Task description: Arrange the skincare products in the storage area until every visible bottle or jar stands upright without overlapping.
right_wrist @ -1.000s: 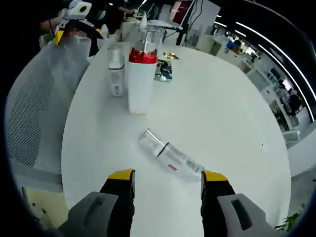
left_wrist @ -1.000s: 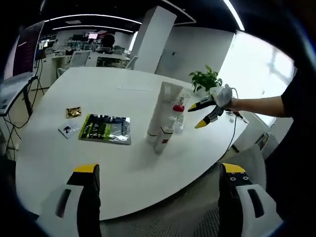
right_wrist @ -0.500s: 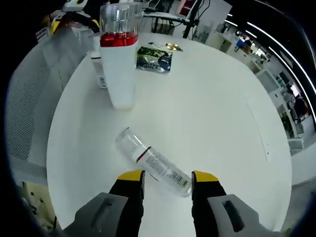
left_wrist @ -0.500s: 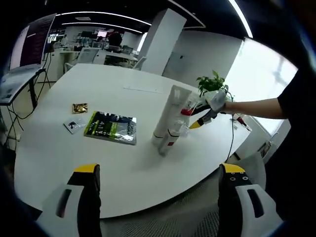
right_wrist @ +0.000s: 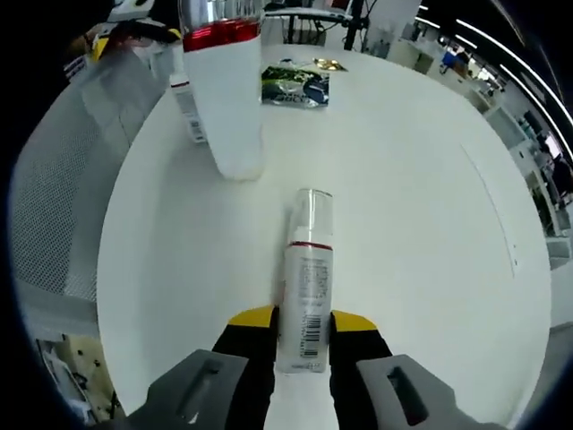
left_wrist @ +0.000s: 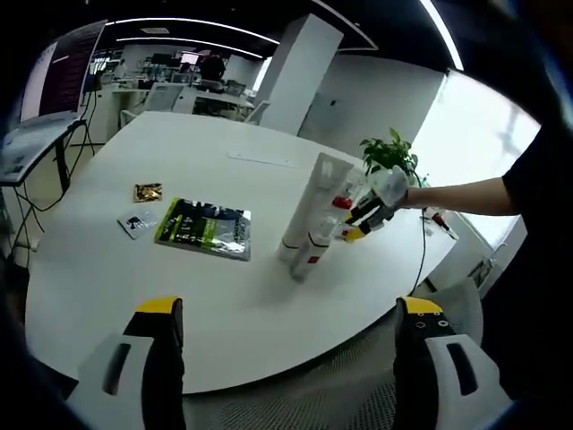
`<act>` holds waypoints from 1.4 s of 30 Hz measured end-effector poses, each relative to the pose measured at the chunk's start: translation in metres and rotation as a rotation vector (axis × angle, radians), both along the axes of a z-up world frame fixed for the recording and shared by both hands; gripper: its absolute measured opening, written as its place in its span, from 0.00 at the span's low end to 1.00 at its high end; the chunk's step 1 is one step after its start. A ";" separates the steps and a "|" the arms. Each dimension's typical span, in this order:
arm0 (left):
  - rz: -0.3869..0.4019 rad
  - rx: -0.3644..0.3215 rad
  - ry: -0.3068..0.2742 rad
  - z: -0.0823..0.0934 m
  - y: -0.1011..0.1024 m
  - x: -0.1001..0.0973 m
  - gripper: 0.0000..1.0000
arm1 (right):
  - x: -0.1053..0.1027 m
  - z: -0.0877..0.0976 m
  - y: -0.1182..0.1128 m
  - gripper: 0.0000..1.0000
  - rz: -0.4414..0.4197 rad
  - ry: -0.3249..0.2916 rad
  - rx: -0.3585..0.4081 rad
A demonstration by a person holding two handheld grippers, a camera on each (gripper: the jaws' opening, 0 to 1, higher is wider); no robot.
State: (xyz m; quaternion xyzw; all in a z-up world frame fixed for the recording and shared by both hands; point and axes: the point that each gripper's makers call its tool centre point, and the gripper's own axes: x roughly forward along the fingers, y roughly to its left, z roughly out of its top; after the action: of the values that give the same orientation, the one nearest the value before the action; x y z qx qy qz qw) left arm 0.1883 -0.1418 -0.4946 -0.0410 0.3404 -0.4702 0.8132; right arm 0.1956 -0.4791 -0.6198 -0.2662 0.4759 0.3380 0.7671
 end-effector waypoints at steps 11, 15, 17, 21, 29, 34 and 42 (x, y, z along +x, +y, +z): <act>0.005 -0.002 -0.005 0.000 0.000 0.001 0.90 | 0.006 -0.002 -0.004 0.11 -0.273 -0.016 0.097; 0.010 -0.010 -0.001 0.000 0.001 0.002 0.90 | 0.014 0.002 0.000 0.10 -0.522 -0.070 0.262; 0.011 -0.021 0.001 0.001 0.001 0.001 0.90 | 0.012 0.007 0.008 0.10 -0.605 -0.097 0.353; 0.012 -0.038 0.011 0.002 0.004 0.002 0.87 | 0.010 0.022 0.023 0.10 -0.735 -0.183 0.530; 0.007 -0.081 0.019 0.006 0.002 0.001 0.85 | 0.002 0.093 0.050 0.10 -0.871 -0.382 0.898; -0.002 -0.099 0.032 0.006 0.003 0.001 0.83 | -0.020 0.141 0.072 0.10 -0.911 -0.494 1.095; 0.013 -0.104 0.012 0.007 0.005 0.005 0.83 | -0.048 0.197 0.119 0.10 -0.854 -0.573 1.262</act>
State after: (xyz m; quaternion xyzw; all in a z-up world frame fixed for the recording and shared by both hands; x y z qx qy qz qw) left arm 0.1928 -0.1364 -0.4875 -0.0884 0.3202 -0.4819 0.8108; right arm 0.1477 -0.3601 -0.4225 0.3444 0.0415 0.1394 0.9275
